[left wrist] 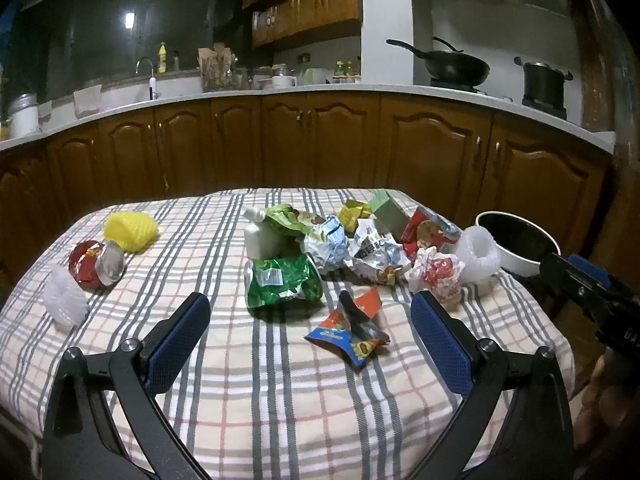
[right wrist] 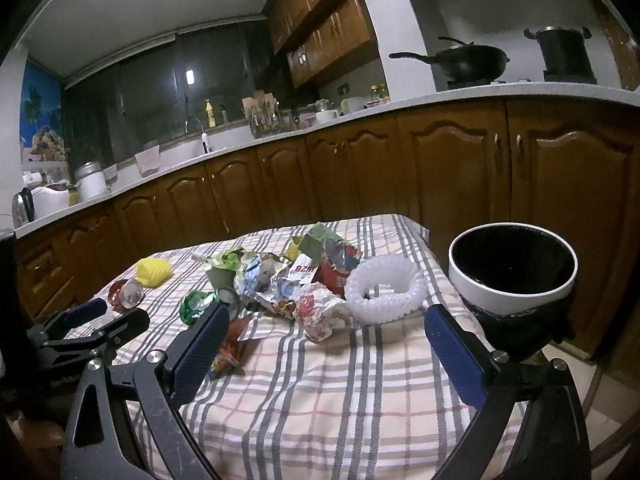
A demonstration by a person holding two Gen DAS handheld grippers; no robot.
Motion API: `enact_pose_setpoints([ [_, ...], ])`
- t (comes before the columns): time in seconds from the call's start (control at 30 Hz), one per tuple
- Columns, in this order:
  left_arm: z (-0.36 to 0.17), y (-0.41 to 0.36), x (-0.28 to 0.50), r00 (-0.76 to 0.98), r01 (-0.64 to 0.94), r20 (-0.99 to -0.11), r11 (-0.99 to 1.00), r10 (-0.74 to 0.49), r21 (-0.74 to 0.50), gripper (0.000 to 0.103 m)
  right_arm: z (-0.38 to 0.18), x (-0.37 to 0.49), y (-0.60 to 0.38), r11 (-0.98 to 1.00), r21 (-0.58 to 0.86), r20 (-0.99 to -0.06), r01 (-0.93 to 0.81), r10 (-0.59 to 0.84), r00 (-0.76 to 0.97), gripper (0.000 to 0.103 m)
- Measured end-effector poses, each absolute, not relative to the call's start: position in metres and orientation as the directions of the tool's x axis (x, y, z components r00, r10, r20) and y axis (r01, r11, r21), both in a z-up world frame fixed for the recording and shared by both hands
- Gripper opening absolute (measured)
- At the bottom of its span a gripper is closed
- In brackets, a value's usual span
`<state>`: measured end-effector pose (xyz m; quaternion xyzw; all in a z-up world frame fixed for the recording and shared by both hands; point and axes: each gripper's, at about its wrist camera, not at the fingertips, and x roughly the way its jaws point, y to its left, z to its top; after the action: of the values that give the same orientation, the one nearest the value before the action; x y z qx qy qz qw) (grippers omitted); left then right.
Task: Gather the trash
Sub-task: 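Grasp the orange-blue wrapper with the left tool while the right tool grasps crumpled white-red wrapper, then carry both wrappers over the white bin and open both tools to drop them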
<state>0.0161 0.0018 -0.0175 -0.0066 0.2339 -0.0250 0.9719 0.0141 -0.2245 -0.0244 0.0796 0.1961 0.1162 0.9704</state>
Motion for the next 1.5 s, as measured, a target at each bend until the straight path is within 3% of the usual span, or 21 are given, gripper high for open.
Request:
enact_pose_setpoints([
  [0.2,-0.025,-0.002,0.028,0.864,0.06,-0.5,0.998,-0.064,-0.024,0.102,-0.03,0.026,-0.226,0.946,0.24,-0.39,-0.217,0.299,0.871,0.096],
  [0.27,-0.027,-0.002,0.033,0.855,0.067,-0.513,0.997,-0.072,-0.028,0.102,-0.032,0.033,-0.226,0.939,0.254,-0.403,-0.231,0.32,0.857,0.09],
  [0.43,-0.032,-0.006,0.048,0.83,0.088,-0.549,0.995,-0.096,-0.041,0.095,-0.044,0.056,-0.227,0.921,0.307,-0.456,-0.239,0.363,0.813,0.059],
  [0.5,-0.037,-0.007,0.057,0.812,0.099,-0.573,0.994,-0.113,-0.056,0.09,-0.049,0.066,-0.227,0.915,0.326,-0.474,-0.24,0.378,0.795,0.055],
  [0.63,-0.048,-0.009,0.073,0.774,0.113,-0.618,0.99,-0.138,-0.08,0.081,-0.061,0.081,-0.223,0.905,0.347,-0.511,-0.244,0.401,0.76,0.049],
  [0.9,-0.066,-0.014,0.099,0.721,0.114,-0.679,0.99,-0.137,-0.079,0.068,-0.078,0.11,-0.223,0.898,0.378,-0.563,-0.223,0.415,0.715,0.048],
  [0.97,-0.071,-0.014,0.105,0.703,0.122,-0.695,0.988,-0.154,-0.095,0.055,-0.079,0.116,-0.222,0.893,0.391,-0.569,-0.223,0.425,0.704,0.047],
  [1.03,-0.075,-0.014,0.11,0.688,0.133,-0.704,0.984,-0.177,-0.117,0.046,-0.08,0.121,-0.219,0.895,0.386,-0.576,-0.225,0.424,0.699,0.033],
  [1.07,-0.076,-0.014,0.112,0.682,0.139,-0.707,0.982,-0.188,-0.128,0.036,-0.081,0.124,-0.218,0.895,0.383,-0.579,-0.227,0.424,0.696,0.029],
  [1.17,-0.079,-0.013,0.116,0.661,0.158,-0.714,0.973,-0.231,-0.168,0.017,-0.081,0.125,-0.214,0.893,0.38,-0.577,-0.241,0.432,0.693,0.023],
  [1.23,-0.076,-0.013,0.115,0.661,0.166,-0.71,0.97,-0.244,-0.179,0.012,-0.079,0.122,-0.21,0.892,0.373,-0.571,-0.256,0.438,0.694,0.019],
  [1.5,-0.051,-0.014,0.101,0.691,0.211,-0.663,0.957,-0.289,-0.197,0.009,-0.052,0.1,-0.216,0.878,0.376,-0.515,-0.297,0.465,0.72,0.019],
])
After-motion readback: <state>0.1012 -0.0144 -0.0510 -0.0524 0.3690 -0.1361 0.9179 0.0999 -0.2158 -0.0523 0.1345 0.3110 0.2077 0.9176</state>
